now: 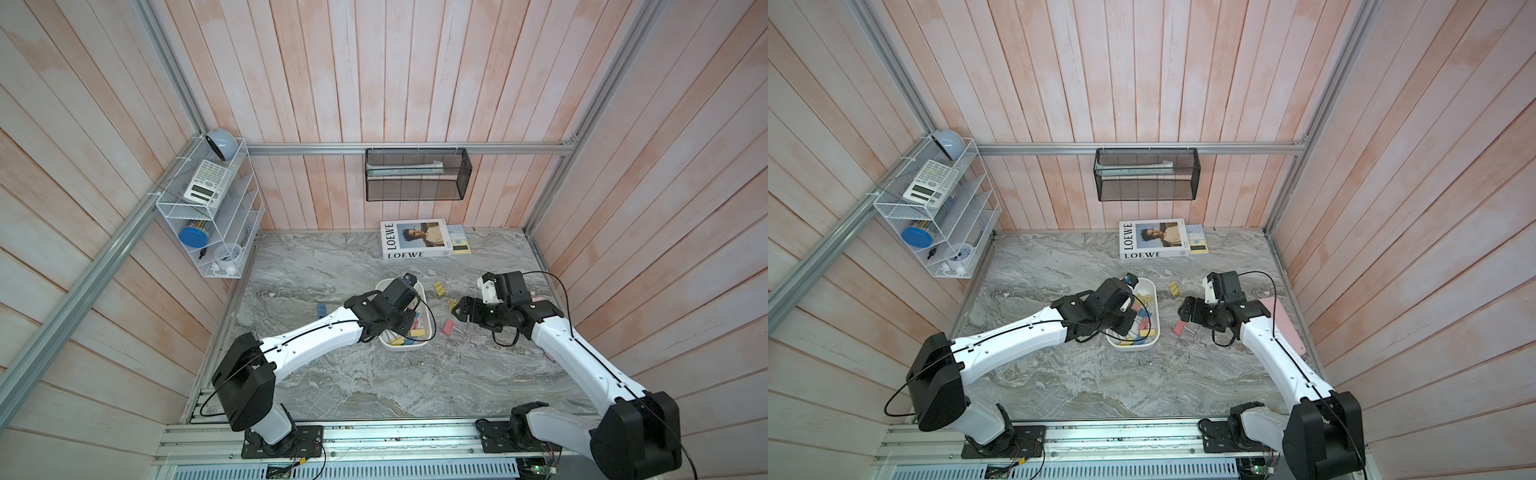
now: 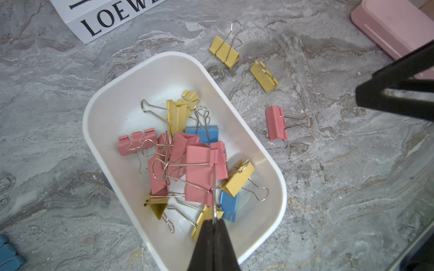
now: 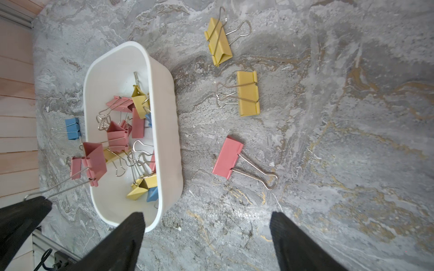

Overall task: Take out the binder clips from the storage box
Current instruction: Pick up the binder clip from the storage box, then place the binder clip at the center of the board.

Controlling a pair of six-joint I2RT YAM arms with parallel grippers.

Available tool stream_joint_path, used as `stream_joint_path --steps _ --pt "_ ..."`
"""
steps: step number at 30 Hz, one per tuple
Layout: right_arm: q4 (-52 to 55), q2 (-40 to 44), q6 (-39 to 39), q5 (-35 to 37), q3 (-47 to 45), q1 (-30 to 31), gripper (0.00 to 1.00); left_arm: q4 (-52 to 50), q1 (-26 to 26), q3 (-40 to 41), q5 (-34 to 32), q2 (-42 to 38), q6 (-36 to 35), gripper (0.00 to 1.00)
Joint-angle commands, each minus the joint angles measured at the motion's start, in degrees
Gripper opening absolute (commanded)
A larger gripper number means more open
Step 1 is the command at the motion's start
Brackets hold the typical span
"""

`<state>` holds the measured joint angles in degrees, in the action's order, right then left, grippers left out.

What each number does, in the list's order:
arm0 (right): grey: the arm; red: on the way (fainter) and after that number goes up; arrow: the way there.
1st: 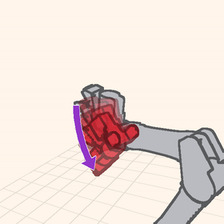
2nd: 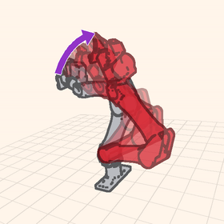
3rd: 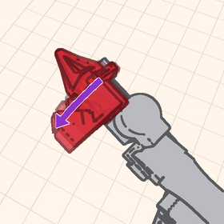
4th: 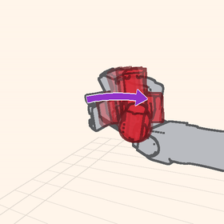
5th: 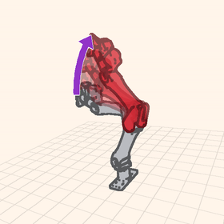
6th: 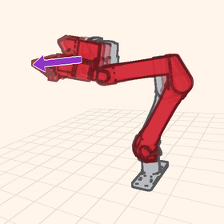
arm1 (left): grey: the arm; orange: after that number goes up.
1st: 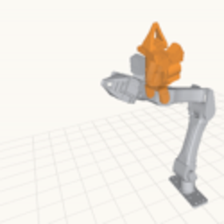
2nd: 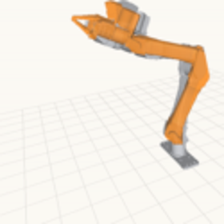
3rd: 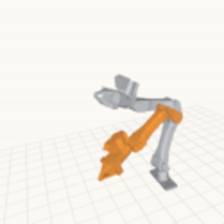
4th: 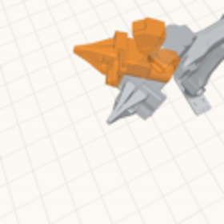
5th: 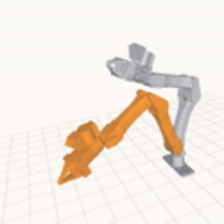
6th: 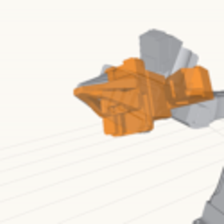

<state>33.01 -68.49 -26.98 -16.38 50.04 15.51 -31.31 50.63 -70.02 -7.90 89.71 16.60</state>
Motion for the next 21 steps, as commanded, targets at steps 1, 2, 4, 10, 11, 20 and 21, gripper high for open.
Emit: stream_joint_path --steps 1,2,4,10,11,20,21 --pt "-0.3 -1.0 0.3 0.2 2.7 2.2 0.95 3.0 -2.1 3.4 0.5 -4.0 4.0 0.00" --pt "-0.3 -1.2 0.4 0.3 3.2 2.9 0.95 3.9 -2.8 4.5 1.1 -5.3 4.8 0.00" --pt "-0.3 -1.9 0.5 0.6 4.3 4.4 0.96 5.9 -4.8 7.3 1.7 -8.5 7.5 0.00" --pt "-0.5 -4.2 1.0 1.5 7.4 8.2 0.98 12.6 -11.5 16.5 5.9 -19.3 14.5 0.00" --pt "-0.5 -4.7 1.0 1.6 7.8 8.6 0.98 14.0 -12.3 17.7 6.8 -20.5 15.4 0.00" --pt "-0.4 -6.1 1.0 2.5 9.3 10.4 0.98 23.0 -13.4 20.5 14.4 -18.8 20.7 0.00" --pt "-0.1 -5.8 1.1 2.7 9.3 10.4 0.98 24.8 -13.4 20.7 15.1 -17.8 21.9 0.00"
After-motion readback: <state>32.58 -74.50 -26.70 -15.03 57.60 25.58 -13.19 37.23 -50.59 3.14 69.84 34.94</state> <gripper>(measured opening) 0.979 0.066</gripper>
